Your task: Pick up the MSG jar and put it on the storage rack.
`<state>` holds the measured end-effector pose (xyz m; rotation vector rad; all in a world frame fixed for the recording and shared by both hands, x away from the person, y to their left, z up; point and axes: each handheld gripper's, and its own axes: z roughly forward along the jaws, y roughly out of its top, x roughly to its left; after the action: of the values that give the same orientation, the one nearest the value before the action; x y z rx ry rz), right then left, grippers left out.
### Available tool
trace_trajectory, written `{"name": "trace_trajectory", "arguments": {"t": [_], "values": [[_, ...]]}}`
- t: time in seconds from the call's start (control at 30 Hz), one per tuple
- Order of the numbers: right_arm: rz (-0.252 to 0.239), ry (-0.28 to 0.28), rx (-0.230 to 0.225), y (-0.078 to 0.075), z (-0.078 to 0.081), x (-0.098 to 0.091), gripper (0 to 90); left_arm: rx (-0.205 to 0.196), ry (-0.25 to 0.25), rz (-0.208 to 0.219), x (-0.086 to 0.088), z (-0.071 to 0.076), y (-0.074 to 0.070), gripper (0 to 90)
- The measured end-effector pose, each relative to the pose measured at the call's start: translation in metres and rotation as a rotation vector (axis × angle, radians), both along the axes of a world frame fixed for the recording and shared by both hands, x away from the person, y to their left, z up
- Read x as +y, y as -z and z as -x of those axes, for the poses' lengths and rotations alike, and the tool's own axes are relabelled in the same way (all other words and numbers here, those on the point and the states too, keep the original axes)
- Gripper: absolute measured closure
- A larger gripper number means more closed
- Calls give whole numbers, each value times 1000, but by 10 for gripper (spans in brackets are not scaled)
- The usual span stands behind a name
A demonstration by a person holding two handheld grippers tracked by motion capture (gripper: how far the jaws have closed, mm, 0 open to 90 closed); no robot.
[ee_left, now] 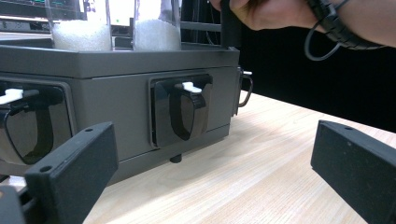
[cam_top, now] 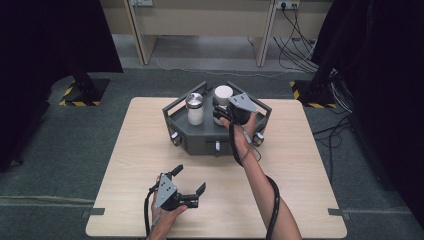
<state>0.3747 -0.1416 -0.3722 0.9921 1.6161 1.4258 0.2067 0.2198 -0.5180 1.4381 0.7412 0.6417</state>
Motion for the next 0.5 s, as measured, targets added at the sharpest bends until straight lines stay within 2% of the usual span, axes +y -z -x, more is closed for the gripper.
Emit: {"name": "trace_trajectory", "arguments": {"t": [0.1,0.2,0.3,0.4,0.5], "values": [[-28,-21,-3,-1,4,-5,164,0,-1,0,0,0,0,3],[-36,-35,-8,-1,10,-8,125,1,0,-1,0,0,0,3],[-48,-54,-17,0,16,-13,103,1,2,-2,0,0,0,3],[-89,-91,-24,2,22,-21,89,3,2,0,0,0,0,3],[-108,-128,-38,3,29,-29,80,3,1,-3,0,0,0,3]]}}
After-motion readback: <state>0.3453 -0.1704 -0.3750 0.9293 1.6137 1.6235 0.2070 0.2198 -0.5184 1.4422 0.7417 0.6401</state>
